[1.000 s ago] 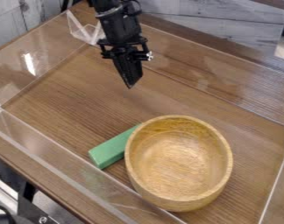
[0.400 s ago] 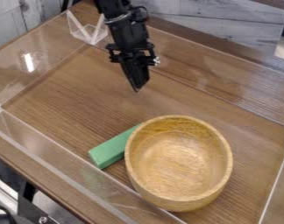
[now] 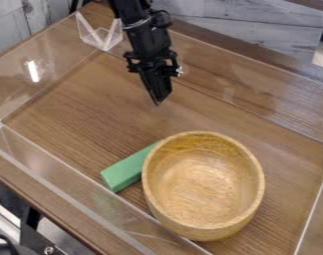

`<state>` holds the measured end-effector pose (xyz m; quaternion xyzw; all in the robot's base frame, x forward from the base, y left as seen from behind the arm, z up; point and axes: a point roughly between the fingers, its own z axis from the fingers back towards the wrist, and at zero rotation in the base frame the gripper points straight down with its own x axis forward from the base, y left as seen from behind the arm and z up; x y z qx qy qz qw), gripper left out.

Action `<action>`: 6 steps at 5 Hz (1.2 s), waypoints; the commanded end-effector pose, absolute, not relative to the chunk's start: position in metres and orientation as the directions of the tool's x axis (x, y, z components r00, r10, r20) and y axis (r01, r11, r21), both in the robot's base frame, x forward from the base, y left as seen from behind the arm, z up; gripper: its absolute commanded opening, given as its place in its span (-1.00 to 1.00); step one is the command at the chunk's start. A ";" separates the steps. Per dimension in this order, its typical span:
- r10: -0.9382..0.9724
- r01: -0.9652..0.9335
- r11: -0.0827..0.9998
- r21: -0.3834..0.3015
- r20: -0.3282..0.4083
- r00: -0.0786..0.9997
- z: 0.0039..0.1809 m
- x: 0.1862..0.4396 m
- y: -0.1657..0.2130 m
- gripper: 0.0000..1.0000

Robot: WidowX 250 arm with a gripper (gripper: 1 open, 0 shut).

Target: Remove the green block from inside the brown bowl and put it on the table

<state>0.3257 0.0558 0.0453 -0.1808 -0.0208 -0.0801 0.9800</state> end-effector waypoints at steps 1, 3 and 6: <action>-0.160 0.192 0.924 -0.330 0.122 0.980 0.058 0.339 0.056 -1.00; -0.163 0.193 0.922 -0.337 0.115 0.980 0.057 0.341 0.057 -1.00; -0.168 0.192 0.918 -0.348 0.098 0.981 0.056 0.341 0.057 -1.00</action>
